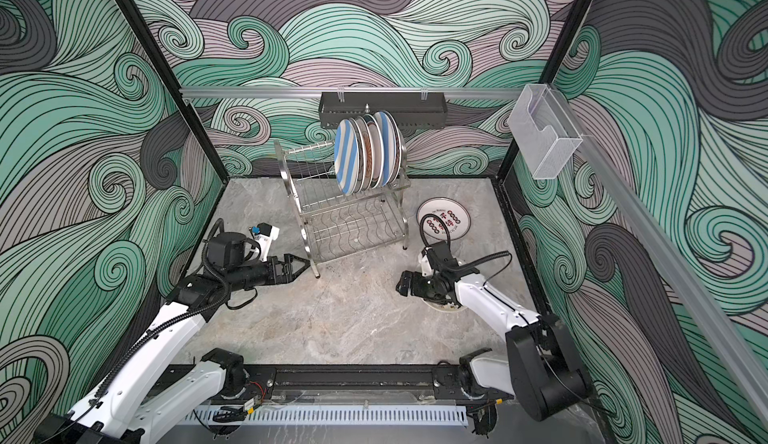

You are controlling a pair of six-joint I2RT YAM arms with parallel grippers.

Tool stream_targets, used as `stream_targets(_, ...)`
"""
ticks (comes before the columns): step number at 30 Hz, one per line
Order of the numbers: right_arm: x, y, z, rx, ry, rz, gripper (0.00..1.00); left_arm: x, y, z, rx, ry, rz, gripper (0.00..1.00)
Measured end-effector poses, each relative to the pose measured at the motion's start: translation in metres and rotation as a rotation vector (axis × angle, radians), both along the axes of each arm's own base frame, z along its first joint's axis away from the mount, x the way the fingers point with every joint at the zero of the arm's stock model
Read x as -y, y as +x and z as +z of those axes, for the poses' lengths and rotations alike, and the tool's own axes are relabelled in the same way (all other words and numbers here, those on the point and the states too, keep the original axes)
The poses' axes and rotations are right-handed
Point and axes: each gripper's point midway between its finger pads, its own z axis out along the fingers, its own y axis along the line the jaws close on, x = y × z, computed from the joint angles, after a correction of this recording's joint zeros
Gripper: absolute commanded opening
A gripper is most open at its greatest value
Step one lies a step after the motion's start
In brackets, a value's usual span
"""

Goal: Load the plates into the dish rack
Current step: 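Lower the right gripper onto the rim of the cream floral plate, then press the floral plate with the left gripper while the right gripper grips its rim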

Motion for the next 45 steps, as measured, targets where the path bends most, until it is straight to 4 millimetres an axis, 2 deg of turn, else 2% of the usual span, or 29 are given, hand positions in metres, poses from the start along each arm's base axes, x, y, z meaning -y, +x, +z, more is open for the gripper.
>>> stream_targets(12, -0.094, -0.036, 0.004, -0.010, 0.163, 0.174, 0.97, 0.002, -0.003, -0.006, -0.012, 0.003, -0.010, 0.98)
stream_targets(15, -0.109, -0.041, 0.008, -0.015, 0.188, 0.212, 0.95, 0.003, -0.004, -0.007, -0.014, 0.004, -0.008, 0.98)
stream_targets(18, -0.114, -0.043, 0.016, -0.002, 0.185, 0.235, 0.97, 0.003, -0.008, -0.012, -0.028, 0.001, -0.006, 0.99)
stream_targets(20, -0.103, -0.039, 0.029, 0.034, 0.149, 0.221, 0.98, 0.007, -0.012, -0.016, -0.042, -0.006, -0.012, 0.99)
stream_targets(22, -0.083, -0.031, 0.049, 0.088, 0.125, 0.177, 0.97, 0.012, -0.017, -0.023, -0.056, -0.016, -0.022, 0.99)
stream_targets(25, -0.030, -0.009, 0.074, 0.173, 0.093, 0.009, 0.94, 0.024, -0.029, -0.040, -0.093, -0.025, -0.049, 0.99)
stream_targets(27, 0.010, -0.003, 0.078, 0.205, 0.059, -0.123, 0.92, 0.033, -0.038, -0.052, -0.120, -0.015, -0.079, 0.99)
stream_targets(30, 0.043, -0.016, 0.061, 0.177, 0.017, -0.219, 0.90, 0.048, -0.045, -0.061, -0.135, 0.012, -0.121, 0.99)
stream_targets(36, 0.070, -0.043, 0.016, 0.030, -0.060, -0.303, 0.85, 0.077, -0.052, -0.084, -0.169, 0.092, -0.199, 0.98)
stream_targets(39, 0.078, -0.047, 0.008, 0.003, -0.069, -0.335, 0.84, 0.090, -0.050, -0.091, -0.167, 0.121, -0.223, 0.99)
stream_targets(45, 0.081, -0.048, -0.001, -0.003, -0.032, -0.377, 0.80, 0.120, -0.043, -0.101, -0.151, 0.195, -0.283, 0.99)
